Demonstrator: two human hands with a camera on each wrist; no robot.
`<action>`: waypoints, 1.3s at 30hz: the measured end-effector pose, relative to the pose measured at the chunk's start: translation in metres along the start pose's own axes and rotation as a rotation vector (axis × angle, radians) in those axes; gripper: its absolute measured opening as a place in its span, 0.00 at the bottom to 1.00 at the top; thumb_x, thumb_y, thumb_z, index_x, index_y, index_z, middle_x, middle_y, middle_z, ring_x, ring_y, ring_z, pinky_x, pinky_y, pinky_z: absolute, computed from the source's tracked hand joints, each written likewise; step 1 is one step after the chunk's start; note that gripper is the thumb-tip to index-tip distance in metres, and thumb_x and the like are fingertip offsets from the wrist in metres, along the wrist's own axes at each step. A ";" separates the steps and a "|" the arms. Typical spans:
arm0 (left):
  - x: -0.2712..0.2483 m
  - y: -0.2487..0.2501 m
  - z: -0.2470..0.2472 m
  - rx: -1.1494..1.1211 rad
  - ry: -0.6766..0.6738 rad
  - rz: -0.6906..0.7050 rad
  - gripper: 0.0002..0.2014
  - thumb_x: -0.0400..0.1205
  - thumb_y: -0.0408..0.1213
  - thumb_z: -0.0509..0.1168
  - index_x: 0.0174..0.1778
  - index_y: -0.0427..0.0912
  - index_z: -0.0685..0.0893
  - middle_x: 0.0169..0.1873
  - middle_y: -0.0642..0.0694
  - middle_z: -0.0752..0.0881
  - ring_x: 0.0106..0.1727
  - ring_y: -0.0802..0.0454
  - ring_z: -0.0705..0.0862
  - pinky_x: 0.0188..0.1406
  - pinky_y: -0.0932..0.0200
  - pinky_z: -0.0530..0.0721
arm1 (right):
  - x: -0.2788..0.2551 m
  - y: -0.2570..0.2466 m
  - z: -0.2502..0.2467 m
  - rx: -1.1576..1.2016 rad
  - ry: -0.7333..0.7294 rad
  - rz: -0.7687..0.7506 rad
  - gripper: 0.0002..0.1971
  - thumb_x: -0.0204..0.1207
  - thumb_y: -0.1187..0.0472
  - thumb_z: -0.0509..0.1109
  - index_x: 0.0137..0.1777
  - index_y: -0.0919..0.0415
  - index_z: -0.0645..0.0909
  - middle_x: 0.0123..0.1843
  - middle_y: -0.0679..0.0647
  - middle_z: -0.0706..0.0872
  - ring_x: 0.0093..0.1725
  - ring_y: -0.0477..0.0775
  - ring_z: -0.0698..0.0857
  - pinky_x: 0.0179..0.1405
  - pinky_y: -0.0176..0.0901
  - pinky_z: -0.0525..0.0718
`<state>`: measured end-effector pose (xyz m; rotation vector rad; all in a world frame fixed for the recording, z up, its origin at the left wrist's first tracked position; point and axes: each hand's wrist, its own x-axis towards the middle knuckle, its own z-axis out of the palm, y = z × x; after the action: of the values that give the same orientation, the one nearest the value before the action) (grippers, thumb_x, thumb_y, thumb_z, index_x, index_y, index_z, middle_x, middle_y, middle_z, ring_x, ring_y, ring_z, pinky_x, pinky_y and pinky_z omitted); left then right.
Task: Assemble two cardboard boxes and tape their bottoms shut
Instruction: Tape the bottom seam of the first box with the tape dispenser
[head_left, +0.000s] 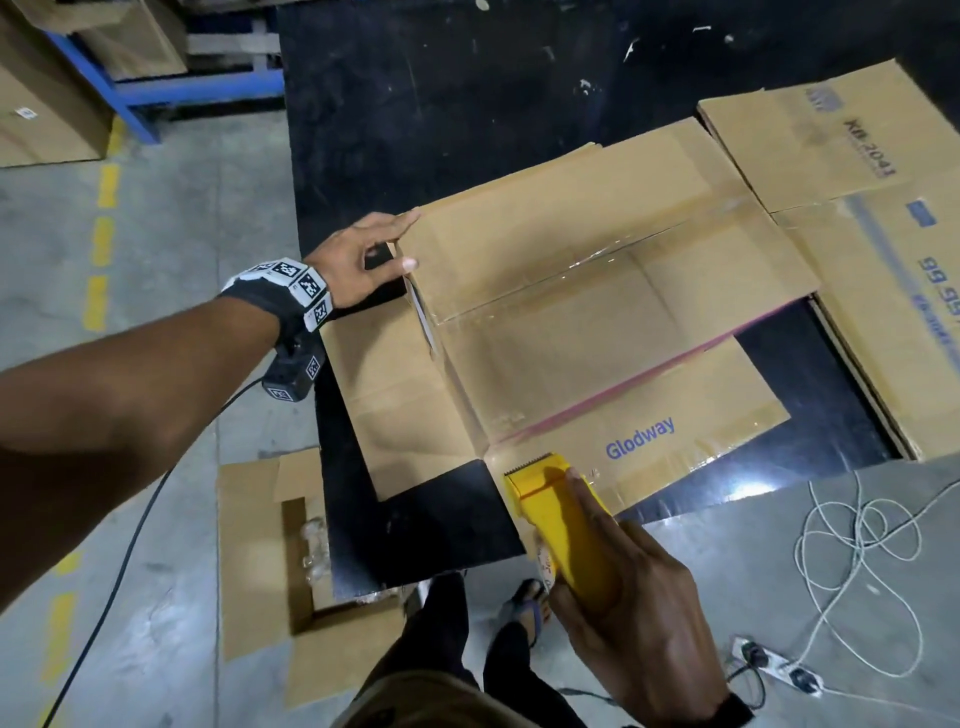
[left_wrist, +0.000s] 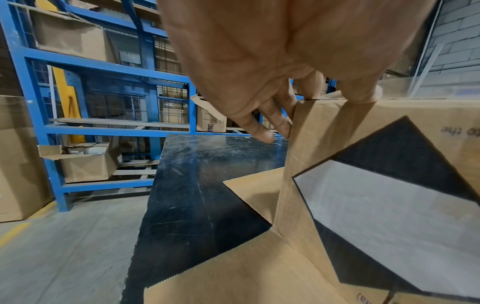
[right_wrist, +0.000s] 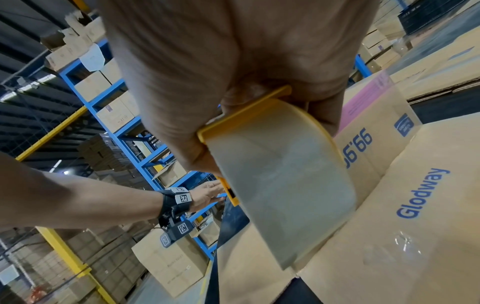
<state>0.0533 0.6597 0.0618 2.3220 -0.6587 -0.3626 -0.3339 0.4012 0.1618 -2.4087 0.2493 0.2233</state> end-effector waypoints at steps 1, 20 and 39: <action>0.000 -0.001 0.000 -0.005 -0.002 -0.010 0.32 0.87 0.50 0.68 0.87 0.62 0.66 0.76 0.58 0.76 0.75 0.58 0.76 0.79 0.60 0.70 | 0.002 0.002 0.004 -0.010 0.000 0.014 0.46 0.65 0.41 0.68 0.85 0.29 0.56 0.39 0.45 0.79 0.29 0.48 0.81 0.29 0.39 0.84; -0.106 0.152 0.125 0.520 -0.248 0.273 0.38 0.89 0.65 0.49 0.92 0.56 0.42 0.91 0.52 0.35 0.90 0.50 0.30 0.90 0.36 0.42 | 0.024 0.058 0.066 -0.153 -0.170 0.149 0.40 0.70 0.42 0.66 0.85 0.36 0.61 0.58 0.57 0.89 0.54 0.61 0.88 0.51 0.51 0.86; -0.133 0.124 0.072 0.517 -0.187 0.037 0.50 0.75 0.48 0.67 0.91 0.58 0.46 0.90 0.58 0.48 0.91 0.54 0.39 0.90 0.39 0.41 | 0.184 0.054 -0.069 0.425 0.251 -0.055 0.24 0.74 0.56 0.75 0.71 0.57 0.80 0.60 0.49 0.86 0.56 0.44 0.84 0.57 0.43 0.82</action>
<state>-0.1319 0.6147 0.1049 2.7791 -0.9795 -0.4355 -0.1628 0.2941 0.1375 -2.0132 0.3096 -0.1479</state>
